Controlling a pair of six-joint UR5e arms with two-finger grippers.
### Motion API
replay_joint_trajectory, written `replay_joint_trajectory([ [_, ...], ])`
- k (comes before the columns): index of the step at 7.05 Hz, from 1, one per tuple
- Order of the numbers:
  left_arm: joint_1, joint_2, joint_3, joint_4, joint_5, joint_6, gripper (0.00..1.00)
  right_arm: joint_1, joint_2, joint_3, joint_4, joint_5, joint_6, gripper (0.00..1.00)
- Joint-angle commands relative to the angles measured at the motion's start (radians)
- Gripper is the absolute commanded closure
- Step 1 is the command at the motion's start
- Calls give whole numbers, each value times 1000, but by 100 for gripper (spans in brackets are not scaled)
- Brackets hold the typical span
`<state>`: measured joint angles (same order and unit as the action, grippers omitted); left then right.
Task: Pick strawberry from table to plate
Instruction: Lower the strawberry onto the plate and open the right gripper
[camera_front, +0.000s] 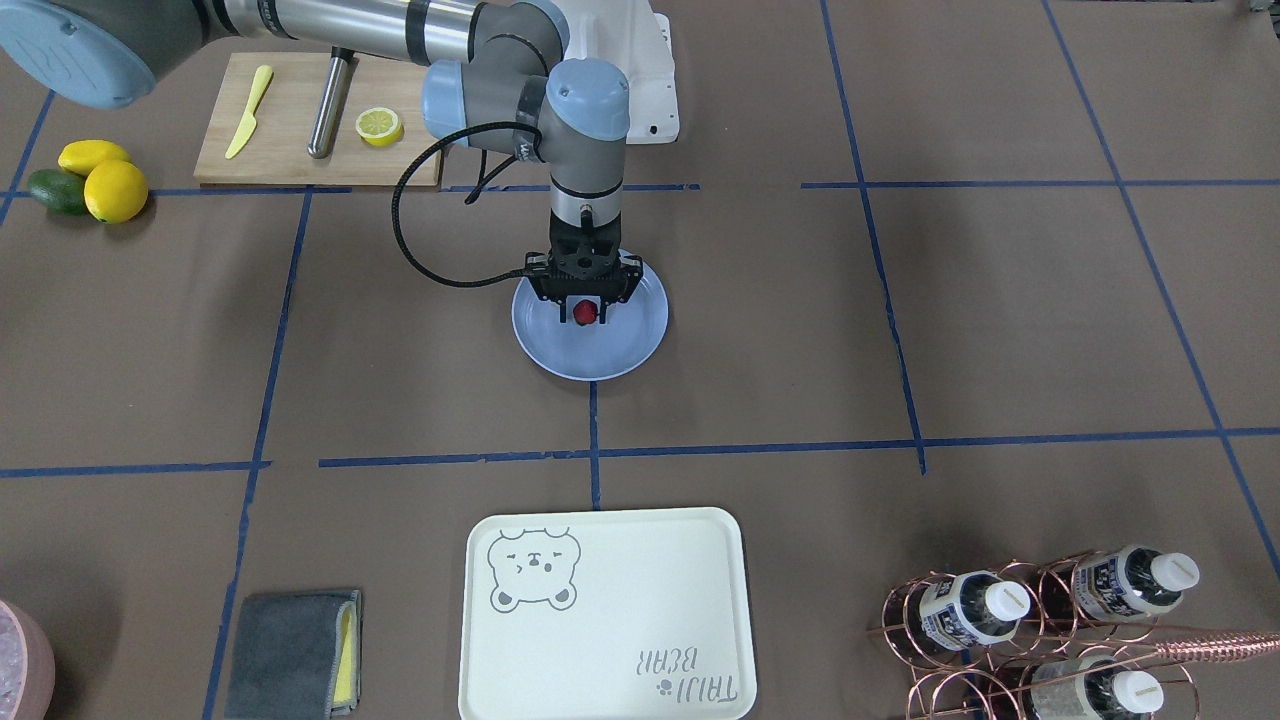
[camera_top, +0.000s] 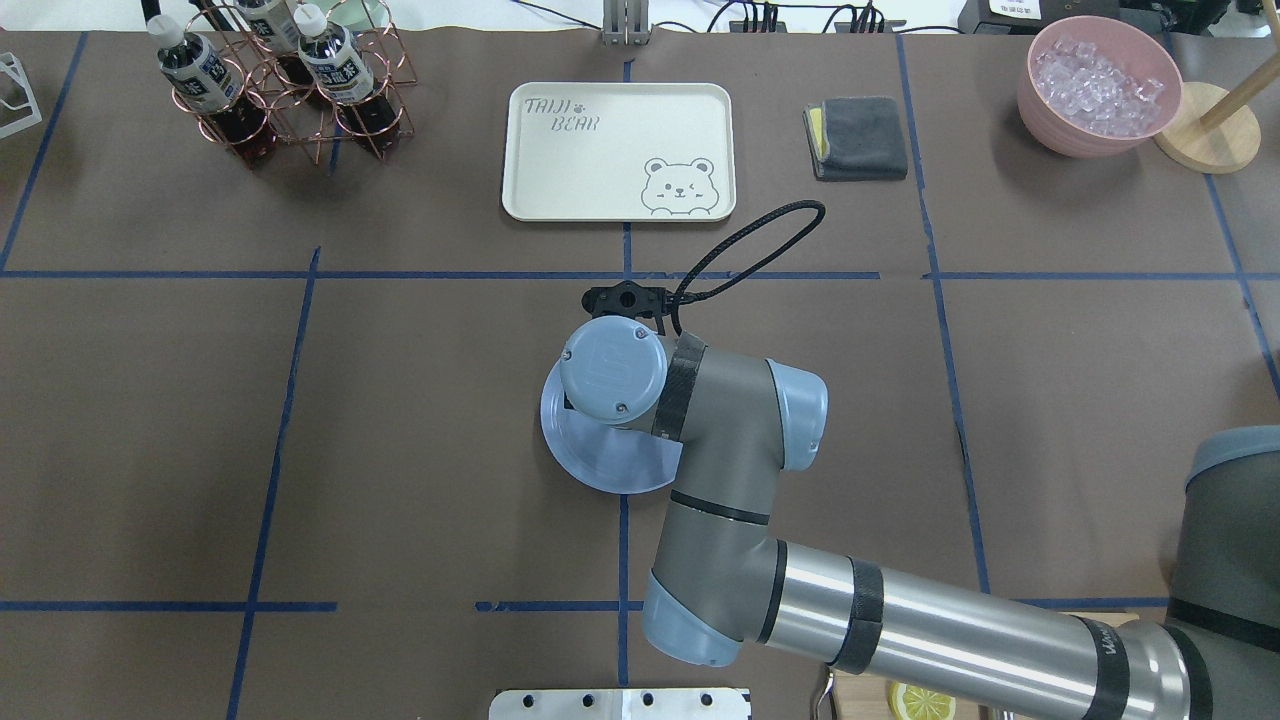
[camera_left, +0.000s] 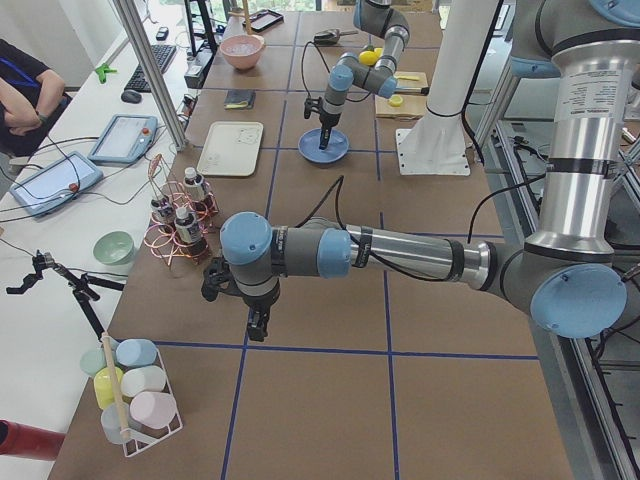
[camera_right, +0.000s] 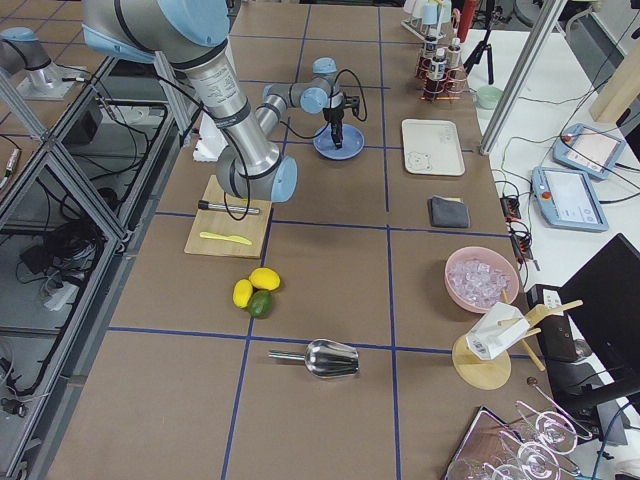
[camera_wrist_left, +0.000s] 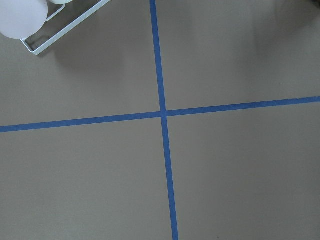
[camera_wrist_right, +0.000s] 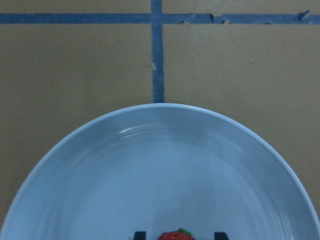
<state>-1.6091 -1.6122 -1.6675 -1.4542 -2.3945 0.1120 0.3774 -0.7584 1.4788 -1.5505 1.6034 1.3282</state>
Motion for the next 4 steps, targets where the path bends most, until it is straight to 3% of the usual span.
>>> replay_joint_trajectory([
  [1,0,0,0,0,0,0,0,6,11,24,-2,7,-4,0],
  [2,0,0,0,0,0,0,0,38,10,58,-8,22,-9,0],
  [4,0,2,2,0,2,0,0,186,-40,153,-52,166,-128,0],
])
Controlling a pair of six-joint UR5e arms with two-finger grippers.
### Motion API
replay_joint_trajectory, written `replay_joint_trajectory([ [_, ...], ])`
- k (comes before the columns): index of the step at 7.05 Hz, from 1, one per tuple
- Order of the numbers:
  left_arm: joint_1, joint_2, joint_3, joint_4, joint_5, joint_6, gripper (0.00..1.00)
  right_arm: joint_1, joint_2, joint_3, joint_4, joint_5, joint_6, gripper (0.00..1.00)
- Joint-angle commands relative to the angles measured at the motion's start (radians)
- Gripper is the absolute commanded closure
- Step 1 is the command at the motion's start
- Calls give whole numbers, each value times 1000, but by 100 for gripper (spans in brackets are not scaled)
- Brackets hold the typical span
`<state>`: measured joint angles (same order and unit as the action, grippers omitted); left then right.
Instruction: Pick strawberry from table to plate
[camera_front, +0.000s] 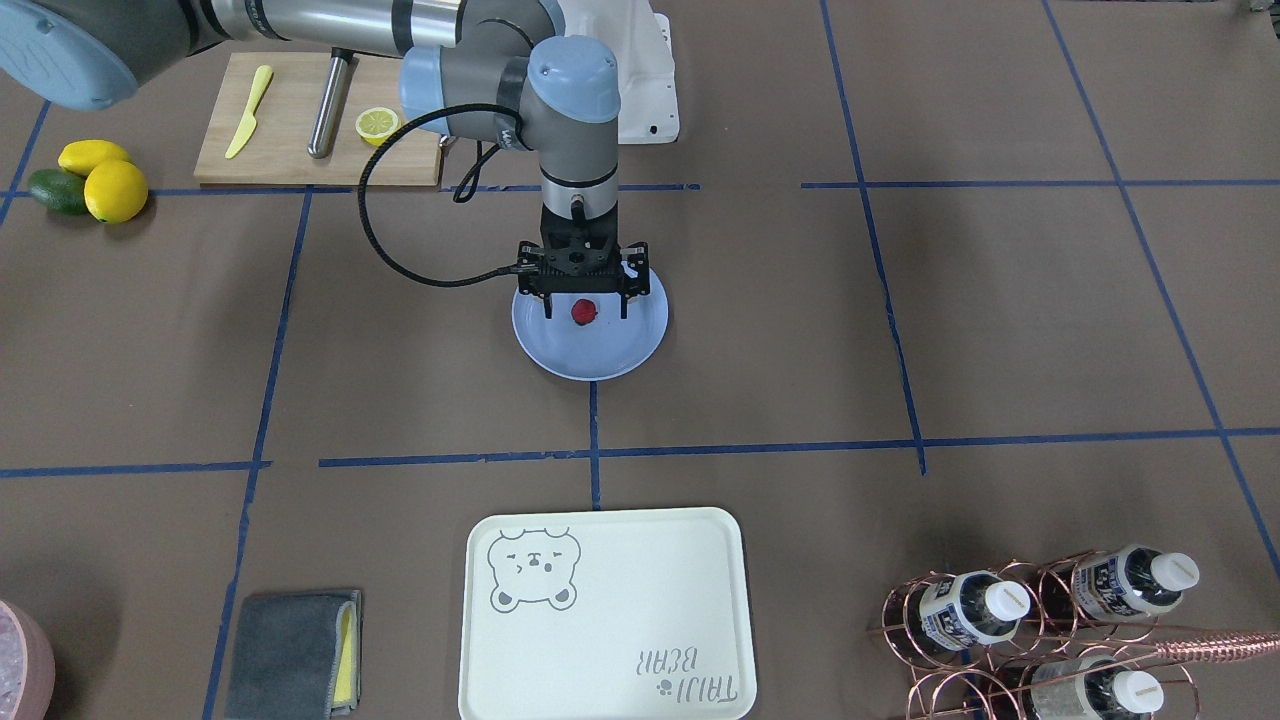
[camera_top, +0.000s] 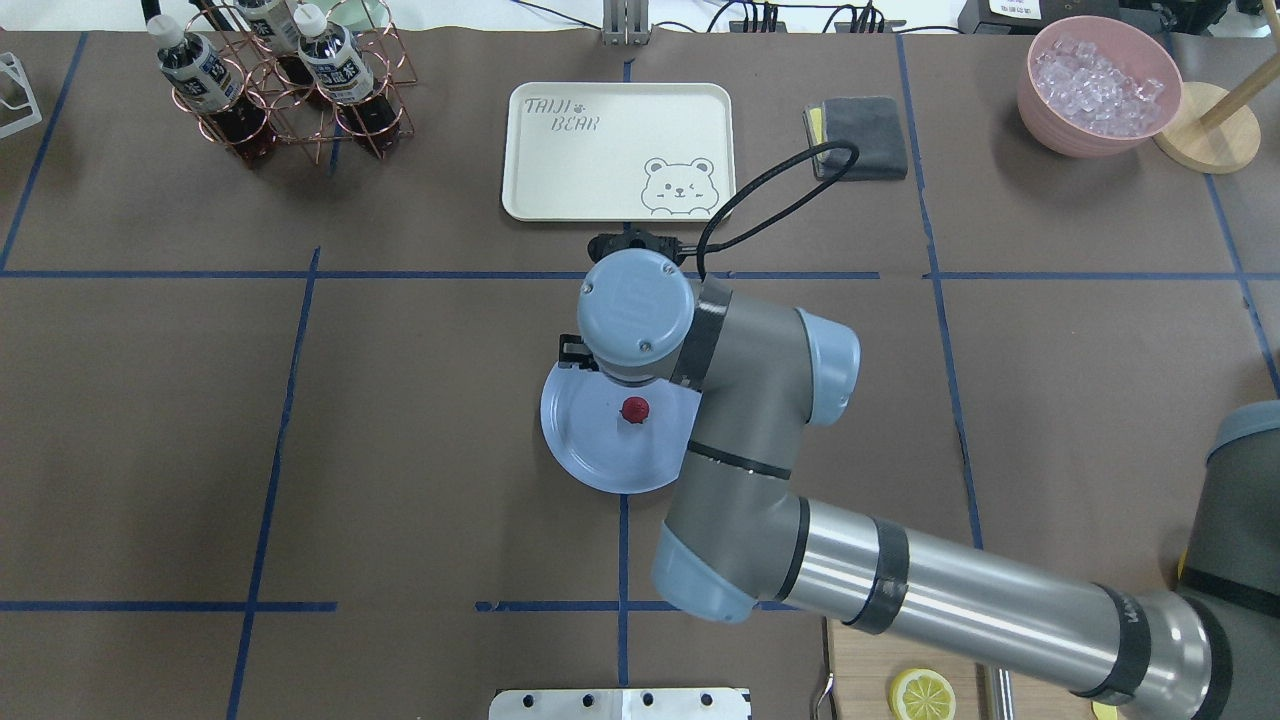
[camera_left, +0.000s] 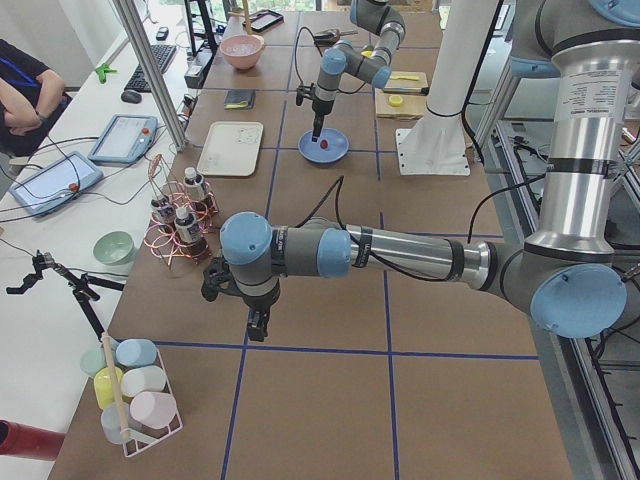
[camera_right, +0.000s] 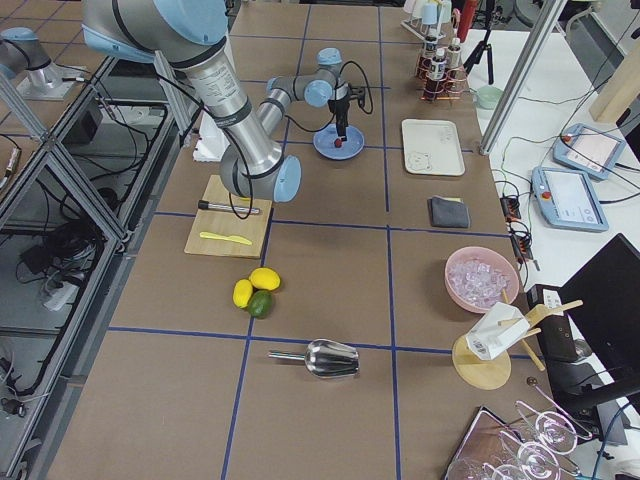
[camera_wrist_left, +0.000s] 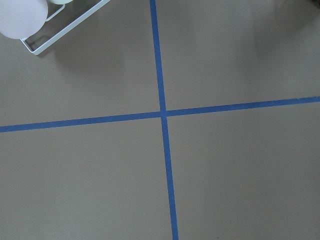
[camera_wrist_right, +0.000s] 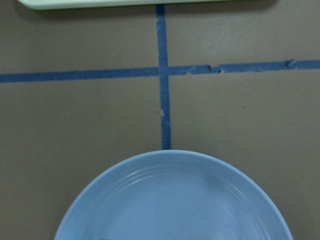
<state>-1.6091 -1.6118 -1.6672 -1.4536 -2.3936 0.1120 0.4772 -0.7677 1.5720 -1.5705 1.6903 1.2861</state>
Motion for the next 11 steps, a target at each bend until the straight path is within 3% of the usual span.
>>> replay_joint_trajectory([
  [1,0,1,0,1,2,1,0,178,-104,121,-60,110,-197,0],
  [4,0,15,0,-1,2,2,0,555,-340,148,-51,397,-788,0],
  [6,0,15,0,-2,4,2,0,806,-547,142,-51,413,-1082,0],
  [7,2,16,0,-4,4,2,0,916,-643,138,-49,475,-1211,0],
  [8,2,15,0,-4,2,2,0,981,-736,140,-43,486,-1232,0],
  [9,0,16,0,-4,2,2,0,1021,-796,122,-42,417,-1234,0],
  [10,0,16,0,-4,2,3,0,1041,-823,126,-39,439,-1239,0],
  [11,2,16,0,-4,2,3,0,1046,-841,128,-39,521,-1240,0],
])
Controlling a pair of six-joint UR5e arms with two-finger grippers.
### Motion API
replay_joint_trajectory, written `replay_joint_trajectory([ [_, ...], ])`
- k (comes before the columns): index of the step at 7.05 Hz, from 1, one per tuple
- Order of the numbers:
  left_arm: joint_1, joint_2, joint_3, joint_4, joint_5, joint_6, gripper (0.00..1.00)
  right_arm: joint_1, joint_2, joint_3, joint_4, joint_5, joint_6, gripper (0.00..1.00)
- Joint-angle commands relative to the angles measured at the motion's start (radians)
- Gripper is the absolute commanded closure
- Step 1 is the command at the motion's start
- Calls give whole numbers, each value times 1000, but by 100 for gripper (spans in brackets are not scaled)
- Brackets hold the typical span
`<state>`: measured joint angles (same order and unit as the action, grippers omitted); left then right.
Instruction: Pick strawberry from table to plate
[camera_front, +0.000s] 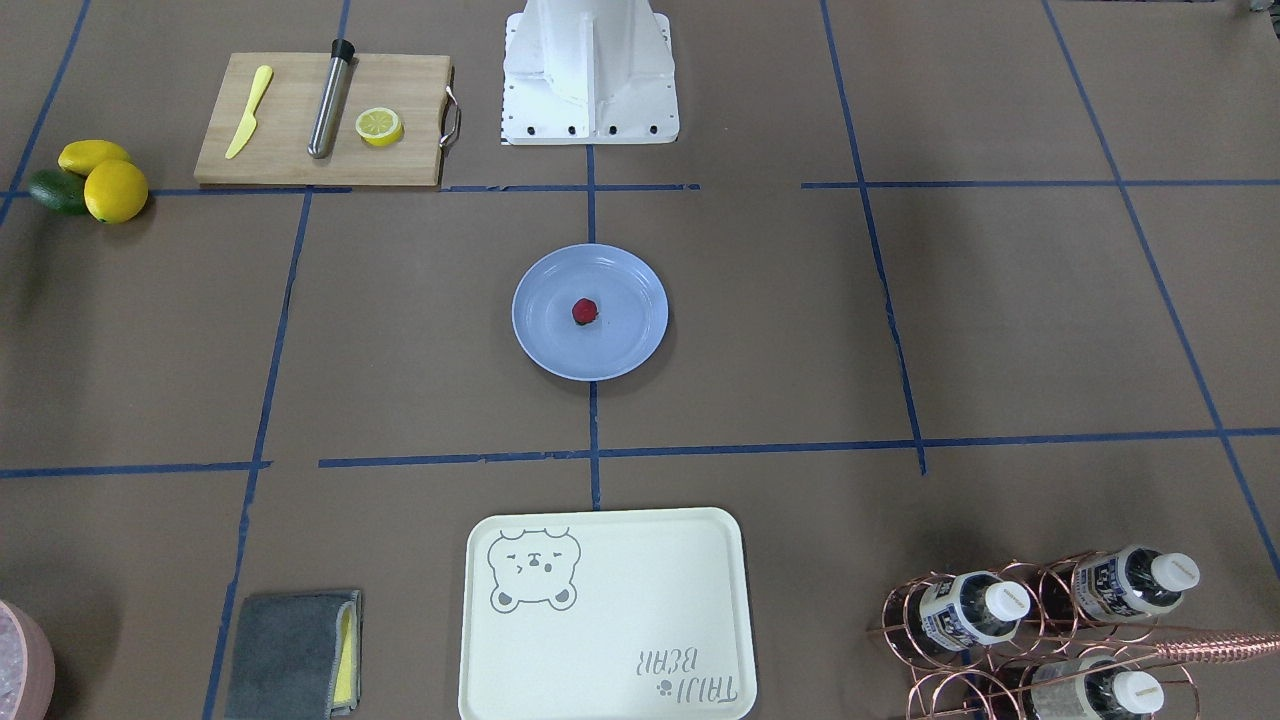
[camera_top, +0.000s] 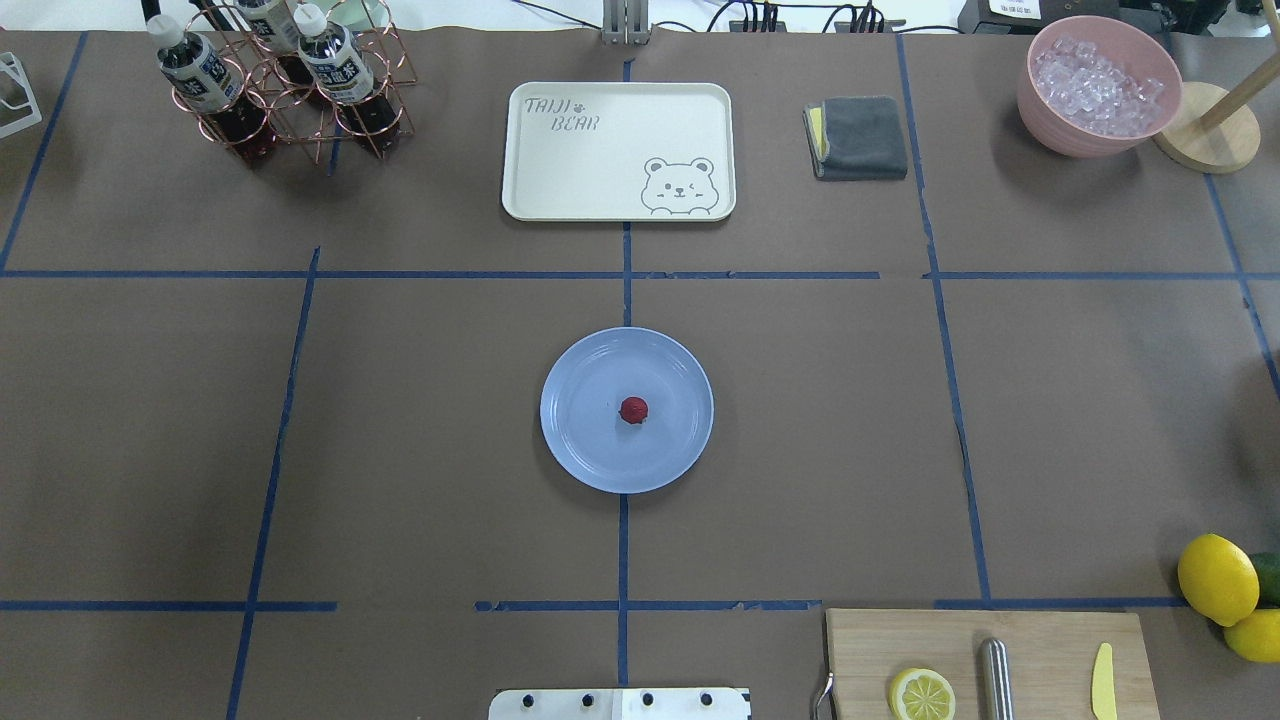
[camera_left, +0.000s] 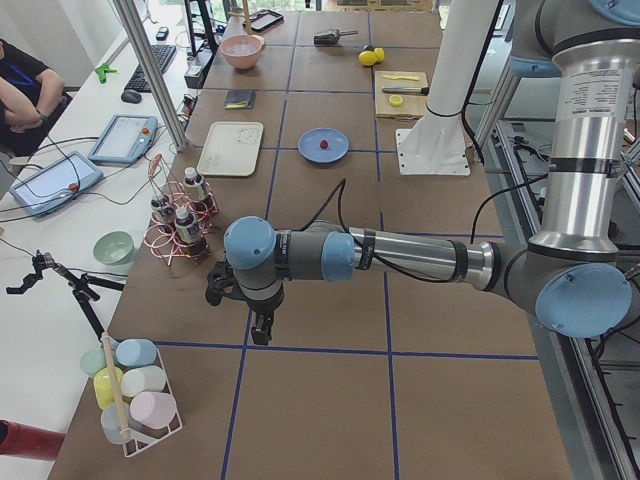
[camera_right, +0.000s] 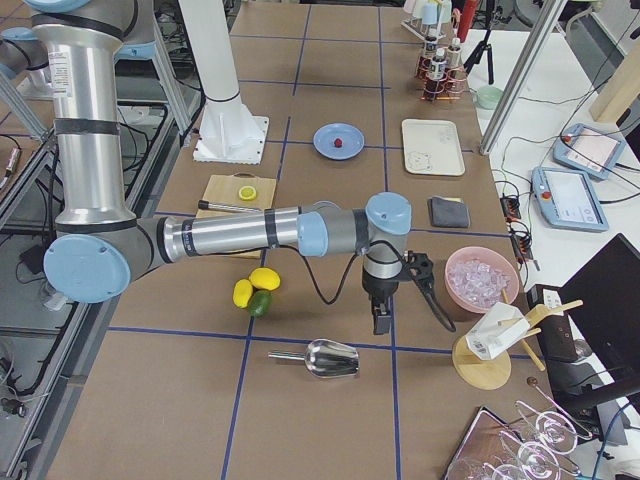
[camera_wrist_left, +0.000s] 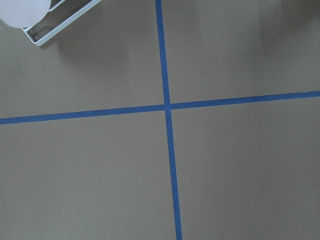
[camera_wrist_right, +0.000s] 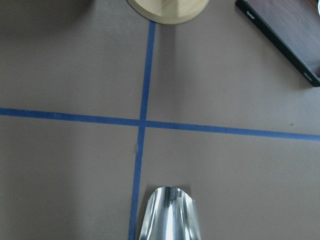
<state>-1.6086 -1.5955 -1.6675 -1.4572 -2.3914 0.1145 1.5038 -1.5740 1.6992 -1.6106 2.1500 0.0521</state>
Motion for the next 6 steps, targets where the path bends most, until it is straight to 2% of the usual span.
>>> replay_joint_trajectory([
  [1,1,0,0,0,1,-1,0,19,-50,5,15,124,-9,0],
  [3,1,0,0,0,1,1,0,19,-69,11,64,132,-8,0],
  [6,1,-1,0,-2,0,-1,0,19,-66,13,66,140,-1,0],
])
